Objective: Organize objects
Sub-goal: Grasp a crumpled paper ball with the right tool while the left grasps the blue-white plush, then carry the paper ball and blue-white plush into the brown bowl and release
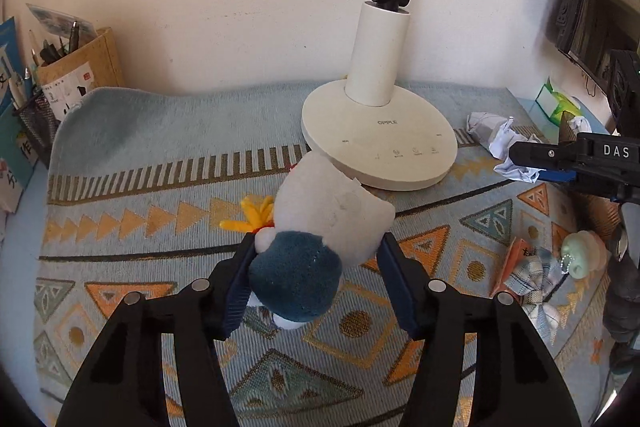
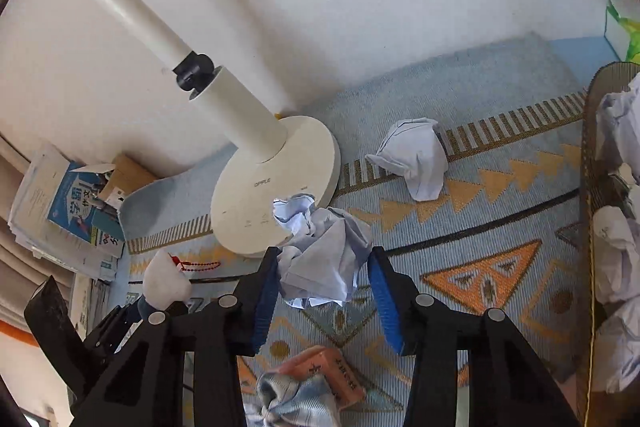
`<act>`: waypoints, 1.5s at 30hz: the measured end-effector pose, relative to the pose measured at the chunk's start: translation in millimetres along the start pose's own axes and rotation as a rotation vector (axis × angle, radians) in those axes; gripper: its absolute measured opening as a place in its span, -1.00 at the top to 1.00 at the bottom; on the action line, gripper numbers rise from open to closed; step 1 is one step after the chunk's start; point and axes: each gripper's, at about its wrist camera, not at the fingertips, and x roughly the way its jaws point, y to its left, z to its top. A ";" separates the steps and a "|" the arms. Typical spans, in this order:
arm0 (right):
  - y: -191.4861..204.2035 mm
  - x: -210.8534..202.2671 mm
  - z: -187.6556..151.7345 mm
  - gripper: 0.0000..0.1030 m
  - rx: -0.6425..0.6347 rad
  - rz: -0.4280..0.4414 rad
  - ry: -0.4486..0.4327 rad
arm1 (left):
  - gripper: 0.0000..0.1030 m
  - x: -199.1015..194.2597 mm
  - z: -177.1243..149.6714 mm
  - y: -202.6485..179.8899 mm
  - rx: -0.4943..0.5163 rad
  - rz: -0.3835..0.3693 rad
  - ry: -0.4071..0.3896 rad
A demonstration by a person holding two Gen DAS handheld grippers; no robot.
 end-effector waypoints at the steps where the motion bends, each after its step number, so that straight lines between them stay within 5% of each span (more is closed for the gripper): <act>1: 4.1 -12.6 -8.0 0.16 -0.015 0.017 -0.006 | -0.10 -10.3 -5.4 -4.0 0.001 -0.006 -0.010; 10: 4.2 -113.7 -122.3 0.15 -0.271 -0.040 -0.095 | -0.10 -91.5 -75.0 -48.9 -0.020 -0.044 -0.060; 15: -20.6 -123.4 -179.3 0.14 -0.378 -0.113 -0.113 | -0.10 -98.4 -113.9 -65.6 -0.075 -0.032 -0.046; 19: -40.8 -111.4 -190.9 0.15 -0.386 -0.134 -0.091 | -0.10 -89.2 -127.9 -62.8 -0.184 -0.123 0.005; 27: -45.1 -115.3 -198.5 0.15 -0.377 -0.129 -0.111 | -0.10 -92.5 -131.8 -73.6 -0.175 -0.055 -0.009; 30: -46.5 -133.3 -187.4 0.15 -0.350 -0.096 -0.124 | -0.10 -89.7 -120.8 -84.9 -0.170 -0.103 0.018; 33: -50.5 -181.4 -158.7 0.15 -0.317 -0.065 -0.247 | -0.10 -95.5 -94.9 -111.7 -0.129 -0.175 -0.014; 37: -76.0 -230.0 -100.0 0.14 -0.199 -0.155 -0.391 | -0.10 -91.7 -49.2 -162.0 -0.054 -0.295 -0.043; 45: -115.6 -228.0 -4.1 0.11 -0.078 -0.231 -0.398 | -0.10 -55.2 7.3 -273.8 0.129 -0.405 -0.047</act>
